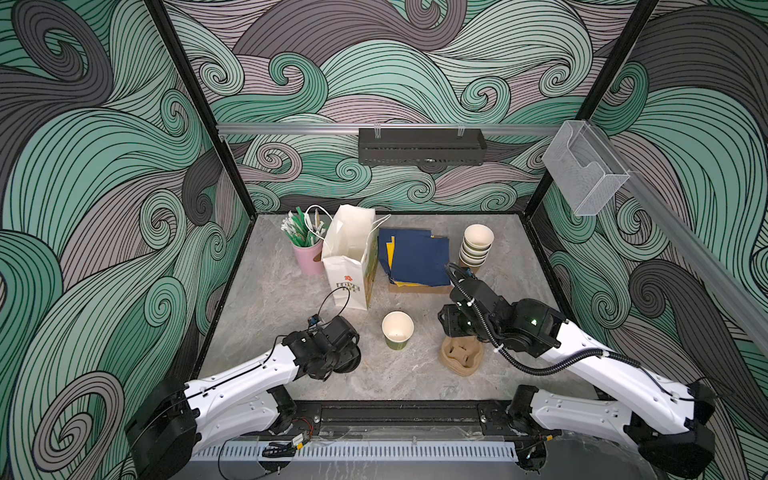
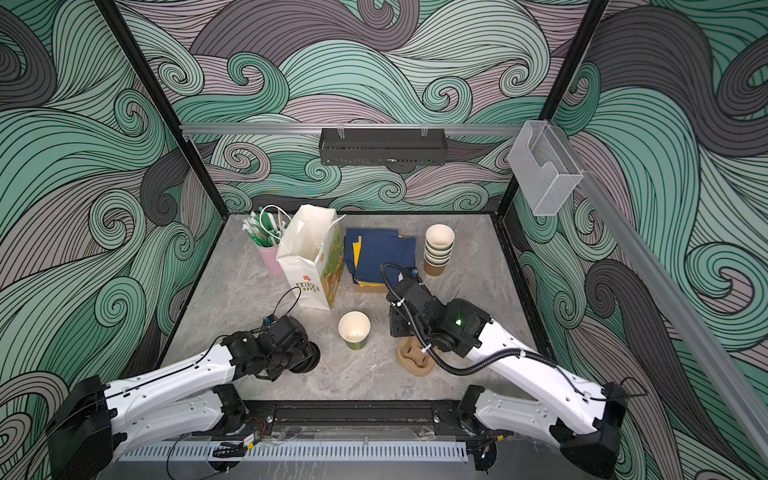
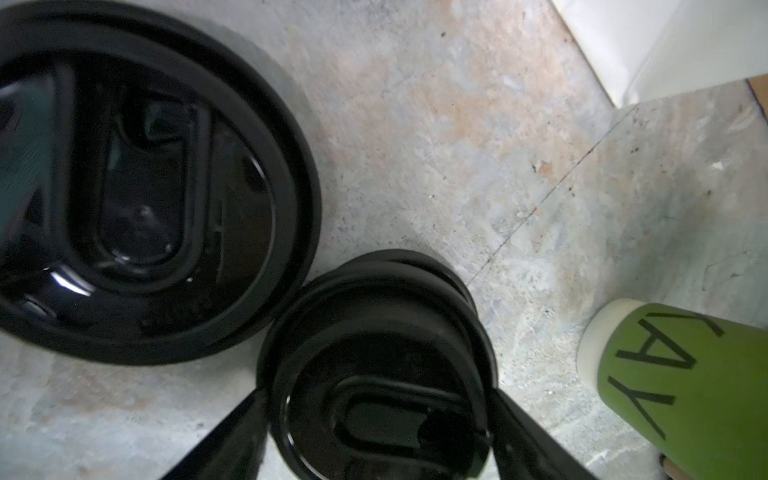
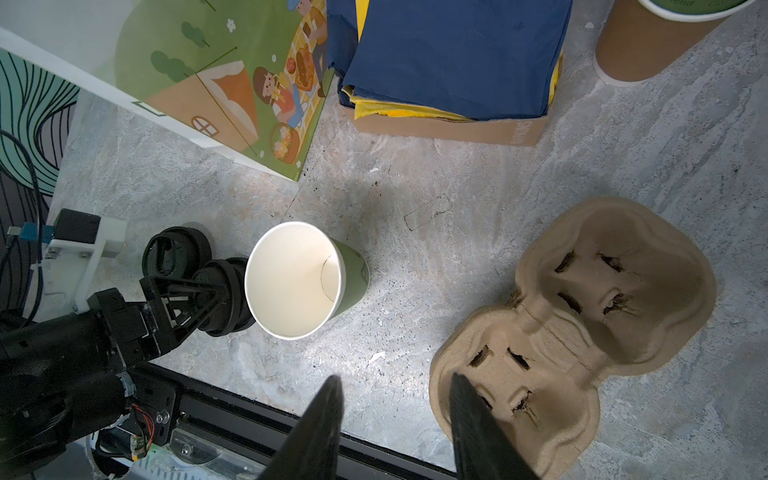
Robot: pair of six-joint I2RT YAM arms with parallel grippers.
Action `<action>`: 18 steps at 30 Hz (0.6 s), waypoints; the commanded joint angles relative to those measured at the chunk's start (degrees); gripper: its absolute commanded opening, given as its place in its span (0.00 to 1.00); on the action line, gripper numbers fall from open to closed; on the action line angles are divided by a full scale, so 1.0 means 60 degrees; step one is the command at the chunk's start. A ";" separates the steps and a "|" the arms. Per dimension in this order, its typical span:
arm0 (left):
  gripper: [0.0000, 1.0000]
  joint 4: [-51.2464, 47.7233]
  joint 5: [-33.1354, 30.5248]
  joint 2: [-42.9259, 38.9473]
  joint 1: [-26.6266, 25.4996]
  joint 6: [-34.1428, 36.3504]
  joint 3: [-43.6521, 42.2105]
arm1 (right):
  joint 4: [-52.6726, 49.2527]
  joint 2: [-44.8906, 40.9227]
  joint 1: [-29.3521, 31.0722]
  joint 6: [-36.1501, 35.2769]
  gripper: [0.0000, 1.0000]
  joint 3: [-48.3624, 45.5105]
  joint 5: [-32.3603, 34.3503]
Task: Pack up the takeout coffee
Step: 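Grasp a black lid with the left gripper and lift it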
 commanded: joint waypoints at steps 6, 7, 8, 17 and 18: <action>0.80 0.0267 0.0218 0.0116 0.0172 0.0165 -0.0138 | -0.0229 -0.0086 -0.0035 0.0131 0.44 -0.0001 0.0079; 0.81 0.0266 0.0232 0.0148 0.0172 0.0166 -0.0137 | -0.0232 -0.0087 -0.0035 0.0131 0.44 -0.0001 0.0090; 0.81 0.0282 0.0246 0.0167 0.0172 0.0159 -0.0160 | -0.0237 -0.0091 -0.0036 0.0134 0.44 -0.0001 0.0090; 0.75 0.0270 0.0339 0.0351 0.0204 0.0282 -0.0088 | -0.0260 -0.0088 -0.0038 0.0131 0.44 0.0028 0.0090; 0.75 0.0243 0.0347 0.0341 0.0214 0.0298 -0.0080 | -0.0261 -0.0099 -0.0046 0.0132 0.44 0.0028 0.0107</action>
